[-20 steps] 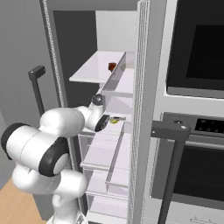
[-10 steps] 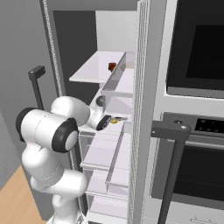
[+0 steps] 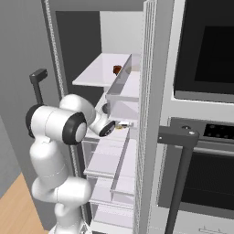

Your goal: Place one lemon wedge and one chicken drumstick in each tupperware on the nearby counter, to pack two identical lunches.

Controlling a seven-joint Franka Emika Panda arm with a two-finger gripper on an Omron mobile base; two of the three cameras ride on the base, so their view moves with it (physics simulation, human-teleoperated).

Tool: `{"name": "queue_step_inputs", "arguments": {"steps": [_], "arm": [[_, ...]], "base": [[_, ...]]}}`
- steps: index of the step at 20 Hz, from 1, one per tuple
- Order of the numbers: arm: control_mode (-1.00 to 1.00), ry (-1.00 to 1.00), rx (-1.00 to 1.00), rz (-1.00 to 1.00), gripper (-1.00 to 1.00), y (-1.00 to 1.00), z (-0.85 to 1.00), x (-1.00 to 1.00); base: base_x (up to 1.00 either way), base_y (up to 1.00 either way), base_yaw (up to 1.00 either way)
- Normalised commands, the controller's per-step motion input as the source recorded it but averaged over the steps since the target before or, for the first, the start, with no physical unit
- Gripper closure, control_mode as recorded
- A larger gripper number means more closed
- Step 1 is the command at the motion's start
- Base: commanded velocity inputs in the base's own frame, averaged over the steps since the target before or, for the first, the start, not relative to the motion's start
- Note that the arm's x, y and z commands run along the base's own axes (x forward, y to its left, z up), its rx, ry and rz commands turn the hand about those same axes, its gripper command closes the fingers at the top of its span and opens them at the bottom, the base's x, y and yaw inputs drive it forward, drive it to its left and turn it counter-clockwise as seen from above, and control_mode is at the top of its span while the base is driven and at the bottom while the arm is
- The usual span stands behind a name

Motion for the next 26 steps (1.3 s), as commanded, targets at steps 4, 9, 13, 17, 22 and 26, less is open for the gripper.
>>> {"name": "queue_step_inputs", "arguments": {"steps": [4, 9, 13, 17, 22, 26], "arm": [[-1.0, 0.0, 0.0, 0.0, 1.0, -0.06, -0.45, 0.07], [-1.0, -0.04, 0.0, 0.0, 1.0, 0.0, -0.04, 0.01], [-1.0, -0.03, 0.0, 0.0, 1.0, 0.03, 0.19, -0.76], [-1.0, -0.1, 0.0, -0.06, 1.0, 0.11, 0.95, -1.0], [-1.0, -0.03, 0.0, 0.0, 1.0, 0.38, 1.0, -0.8], [-1.0, 0.0, 0.0, 0.0, 1.0, 0.39, 1.0, -0.5]], "base": [[0.0, 0.0, 0.0], [0.0, 0.0, 0.0], [0.0, 0.0, 0.0], [0.0, 0.0, 0.0], [0.0, 0.0, 0.0], [0.0, 0.0, 0.0]]}}
